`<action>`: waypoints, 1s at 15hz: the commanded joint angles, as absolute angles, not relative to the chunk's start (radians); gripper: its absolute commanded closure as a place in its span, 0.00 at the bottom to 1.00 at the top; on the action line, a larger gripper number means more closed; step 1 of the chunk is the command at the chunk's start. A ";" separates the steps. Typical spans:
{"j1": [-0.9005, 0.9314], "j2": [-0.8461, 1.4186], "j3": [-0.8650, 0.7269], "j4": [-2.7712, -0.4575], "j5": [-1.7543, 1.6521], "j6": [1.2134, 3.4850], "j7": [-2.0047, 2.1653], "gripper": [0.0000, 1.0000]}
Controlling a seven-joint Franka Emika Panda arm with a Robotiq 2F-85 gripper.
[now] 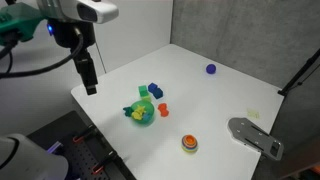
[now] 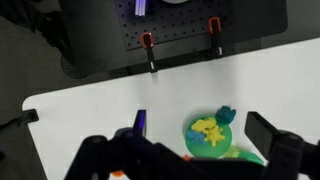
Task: Remove the yellow object from the bowl
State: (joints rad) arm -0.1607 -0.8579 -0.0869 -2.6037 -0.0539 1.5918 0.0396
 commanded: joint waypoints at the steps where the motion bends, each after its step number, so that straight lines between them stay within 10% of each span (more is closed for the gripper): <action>1: -0.154 -0.858 -0.092 -2.602 -0.057 1.590 0.043 0.00; 15: -0.091 -0.658 -0.049 -2.594 -0.055 1.837 0.041 0.00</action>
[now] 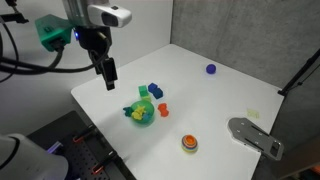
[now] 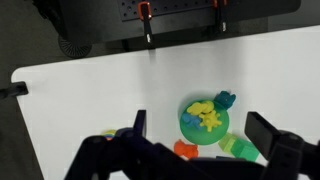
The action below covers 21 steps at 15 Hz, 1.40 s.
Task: Remove the yellow object from the bowl
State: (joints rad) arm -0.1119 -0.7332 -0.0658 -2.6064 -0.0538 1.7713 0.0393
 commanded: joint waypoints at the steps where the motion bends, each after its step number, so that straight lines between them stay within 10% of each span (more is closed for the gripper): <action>1: -0.084 -0.628 -0.043 -2.598 -0.058 1.873 0.040 0.00; 21: -0.051 0.058 -0.036 -2.510 -0.208 2.395 -0.196 0.00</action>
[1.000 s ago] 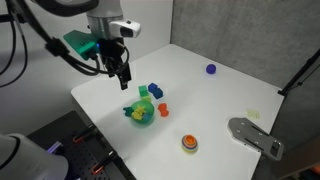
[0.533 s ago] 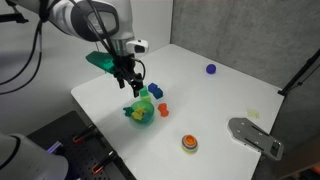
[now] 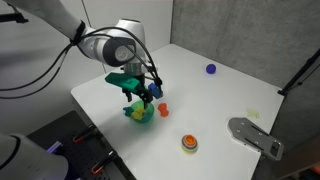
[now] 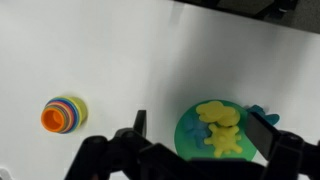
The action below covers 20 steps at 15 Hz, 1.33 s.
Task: Remove the yellow object from the bowl
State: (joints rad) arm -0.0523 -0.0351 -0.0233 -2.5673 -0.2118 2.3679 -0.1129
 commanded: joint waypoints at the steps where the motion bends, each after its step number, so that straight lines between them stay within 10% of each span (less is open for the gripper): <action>1: -0.052 0.081 -0.036 -2.499 -0.207 2.402 -0.218 0.00; 20: -0.061 0.359 0.044 -2.412 -0.096 2.597 -0.346 0.00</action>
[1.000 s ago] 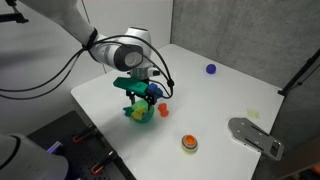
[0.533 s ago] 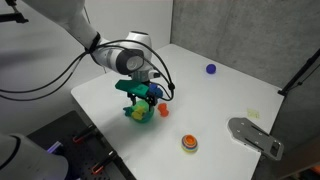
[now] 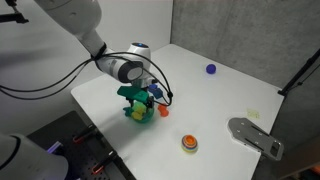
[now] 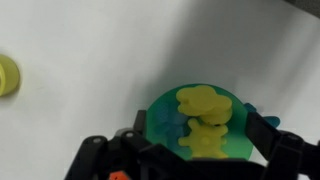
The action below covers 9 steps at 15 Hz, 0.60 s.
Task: Remove the yellow object from the bowl
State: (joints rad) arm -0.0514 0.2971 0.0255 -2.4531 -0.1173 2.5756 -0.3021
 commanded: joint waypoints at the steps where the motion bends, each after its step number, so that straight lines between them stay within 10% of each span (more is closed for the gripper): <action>1: -0.064 0.378 0.051 -2.404 -0.093 2.602 -0.352 0.00; 9: -0.075 0.506 0.100 -2.351 -0.102 2.673 -0.381 0.00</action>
State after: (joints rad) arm -0.0566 0.4640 0.0790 -2.3842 -0.1137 2.6509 -0.3425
